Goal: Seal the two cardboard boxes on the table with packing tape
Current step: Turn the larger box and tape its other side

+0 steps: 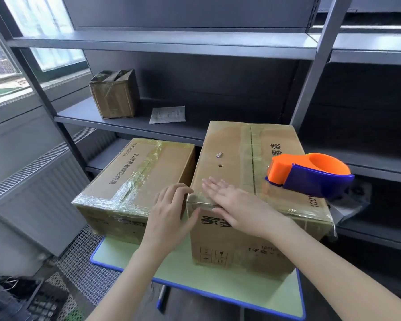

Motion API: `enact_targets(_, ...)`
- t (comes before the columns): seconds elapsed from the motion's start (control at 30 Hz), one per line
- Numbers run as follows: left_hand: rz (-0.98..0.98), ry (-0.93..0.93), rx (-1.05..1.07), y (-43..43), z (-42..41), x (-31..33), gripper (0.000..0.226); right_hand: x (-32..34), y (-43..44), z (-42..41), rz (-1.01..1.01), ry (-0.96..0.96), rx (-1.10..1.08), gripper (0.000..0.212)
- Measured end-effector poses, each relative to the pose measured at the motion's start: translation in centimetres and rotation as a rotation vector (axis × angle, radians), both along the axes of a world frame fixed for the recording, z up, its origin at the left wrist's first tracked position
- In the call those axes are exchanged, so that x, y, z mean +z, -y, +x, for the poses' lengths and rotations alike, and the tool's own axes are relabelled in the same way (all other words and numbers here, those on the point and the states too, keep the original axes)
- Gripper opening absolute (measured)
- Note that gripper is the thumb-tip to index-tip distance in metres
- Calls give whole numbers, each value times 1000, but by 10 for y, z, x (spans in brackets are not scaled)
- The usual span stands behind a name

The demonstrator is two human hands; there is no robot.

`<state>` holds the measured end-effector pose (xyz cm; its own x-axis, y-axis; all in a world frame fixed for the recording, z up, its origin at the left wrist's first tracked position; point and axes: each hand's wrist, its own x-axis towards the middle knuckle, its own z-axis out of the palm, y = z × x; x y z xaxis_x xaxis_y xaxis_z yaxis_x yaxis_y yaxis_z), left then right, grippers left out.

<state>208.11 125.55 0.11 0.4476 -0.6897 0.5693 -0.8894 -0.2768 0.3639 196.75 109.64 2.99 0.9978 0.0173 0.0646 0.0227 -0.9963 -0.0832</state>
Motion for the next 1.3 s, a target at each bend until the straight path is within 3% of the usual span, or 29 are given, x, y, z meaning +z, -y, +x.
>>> enact_targets(0.17, 117, 150, -210, 30, -19, 9, 53, 1, 41, -62, -30, -84, -145, 63)
enact_targets(0.3, 107, 262, -344, 57, -33, 7, 38, -6, 45, -78, 29, -26, -175, 57)
enact_targets(0.5, 43, 352, -350, 59, -39, -4, 31, -12, 41, -77, -70, 21, -161, 56)
enact_targets(0.63, 81, 341, -405, 74, -61, 3, 42, -5, 57, -93, -52, -31, -172, 61)
enact_targets(0.8, 55, 298, -404, 88, -79, 4, 37, -5, 55, -103, -25, -17, -247, 54)
enact_targets(0.97, 35, 271, -397, 92, -94, 6, 40, 9, 65, -122, 225, -28, -224, 48)
enact_targets(1.13, 31, 252, -456, 127, -129, 12, 43, 14, 88, -164, 264, 107, -311, 39)
enact_targets(1.3, 24, 233, -521, 146, -142, 5, 37, 3, 100, -181, 325, 106, -347, 44)
